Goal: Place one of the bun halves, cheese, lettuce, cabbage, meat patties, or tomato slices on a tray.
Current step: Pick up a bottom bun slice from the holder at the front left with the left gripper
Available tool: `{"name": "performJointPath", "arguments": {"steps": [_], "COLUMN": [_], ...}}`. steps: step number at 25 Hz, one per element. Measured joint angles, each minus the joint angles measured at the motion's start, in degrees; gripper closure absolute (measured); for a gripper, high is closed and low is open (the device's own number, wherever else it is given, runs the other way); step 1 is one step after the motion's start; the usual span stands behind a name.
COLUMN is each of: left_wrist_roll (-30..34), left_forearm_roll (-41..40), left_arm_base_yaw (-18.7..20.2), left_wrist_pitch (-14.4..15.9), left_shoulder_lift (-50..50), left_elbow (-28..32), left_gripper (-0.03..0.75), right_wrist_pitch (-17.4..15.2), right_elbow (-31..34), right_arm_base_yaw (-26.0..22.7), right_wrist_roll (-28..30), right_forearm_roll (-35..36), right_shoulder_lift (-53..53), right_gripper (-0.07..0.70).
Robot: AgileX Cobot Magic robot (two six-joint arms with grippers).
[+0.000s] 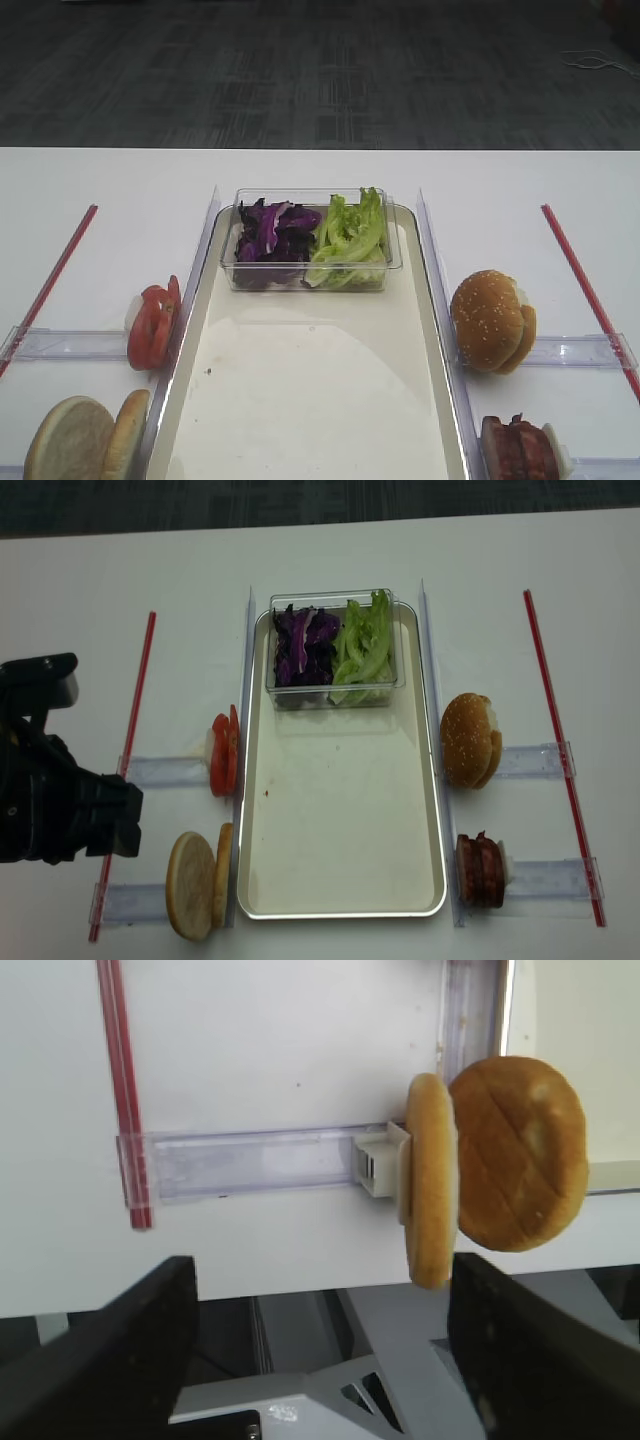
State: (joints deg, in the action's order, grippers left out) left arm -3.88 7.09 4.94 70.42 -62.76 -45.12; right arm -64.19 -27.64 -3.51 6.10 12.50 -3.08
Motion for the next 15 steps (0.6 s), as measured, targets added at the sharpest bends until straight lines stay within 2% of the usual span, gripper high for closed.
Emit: {"name": "performJointPath", "arguments": {"steps": [5, 11, 15], "left_wrist_roll": [0.0, -1.5, -4.2], "left_forearm_roll": [3.1, 3.5, 4.3], "left_arm_base_yaw": [0.5, 6.9, 10.7], "left_wrist_pitch": [-0.1, -0.1, -1.9], "left_shoulder_lift": [0.0, 0.0, -0.1], "left_elbow": [-0.1, -0.1, -0.1], "left_gripper": [0.19, 0.19, 0.19], "right_wrist_pitch": [0.0, 0.0, 0.0], "right_elbow": [0.0, 0.0, 0.0], "right_arm_base_yaw": [0.0, 0.0, 0.0], "right_wrist_roll": [0.0, 0.0, 0.0], "right_forearm_roll": [0.0, 0.0, 0.0], "right_shoulder_lift": [0.0, 0.0, 0.0], "right_gripper": [0.162, 0.162, 0.162]}}
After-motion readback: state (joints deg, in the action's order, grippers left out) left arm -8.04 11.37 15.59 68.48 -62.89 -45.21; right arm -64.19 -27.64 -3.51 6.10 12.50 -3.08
